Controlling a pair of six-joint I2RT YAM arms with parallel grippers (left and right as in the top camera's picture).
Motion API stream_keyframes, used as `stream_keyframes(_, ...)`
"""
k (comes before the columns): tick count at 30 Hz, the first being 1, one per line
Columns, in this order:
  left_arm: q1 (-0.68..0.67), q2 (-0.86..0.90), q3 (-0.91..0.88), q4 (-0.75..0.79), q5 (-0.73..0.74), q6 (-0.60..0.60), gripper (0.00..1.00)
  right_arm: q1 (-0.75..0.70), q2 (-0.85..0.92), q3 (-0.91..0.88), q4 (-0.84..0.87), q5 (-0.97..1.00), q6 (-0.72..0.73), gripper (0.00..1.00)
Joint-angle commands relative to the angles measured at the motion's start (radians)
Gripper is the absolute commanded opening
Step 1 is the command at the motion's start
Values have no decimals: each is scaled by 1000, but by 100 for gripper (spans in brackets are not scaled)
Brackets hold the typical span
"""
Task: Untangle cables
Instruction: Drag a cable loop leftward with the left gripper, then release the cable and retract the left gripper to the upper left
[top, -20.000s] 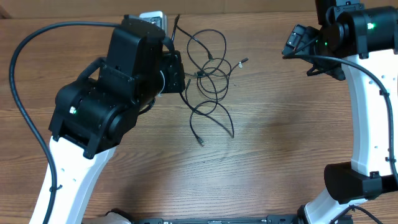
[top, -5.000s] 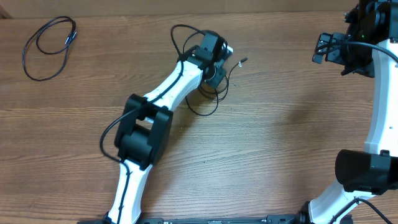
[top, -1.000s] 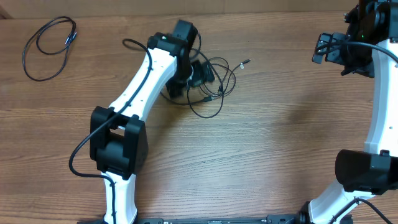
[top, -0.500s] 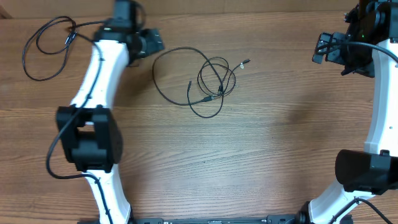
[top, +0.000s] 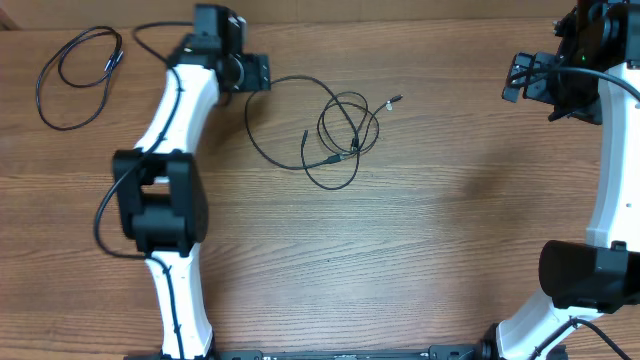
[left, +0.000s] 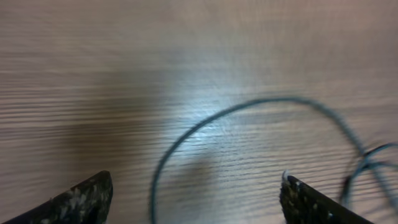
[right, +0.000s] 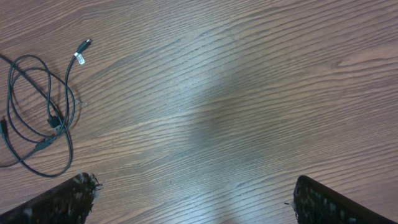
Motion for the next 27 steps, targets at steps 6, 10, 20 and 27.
stream_keyframes(6,-24,60,13,36,-68,102,77,2,-3,3,5,6,-4,100)
stream_keyframes(10,-23,60,5,31,-153,114,74,2,-3,3,5,6,-4,100)
stream_keyframes(20,-25,63,-108,69,-138,154,69,2,-3,3,5,6,-4,100)
stream_keyframes(27,-26,76,-122,73,-117,154,4,2,-3,3,5,6,-4,100)
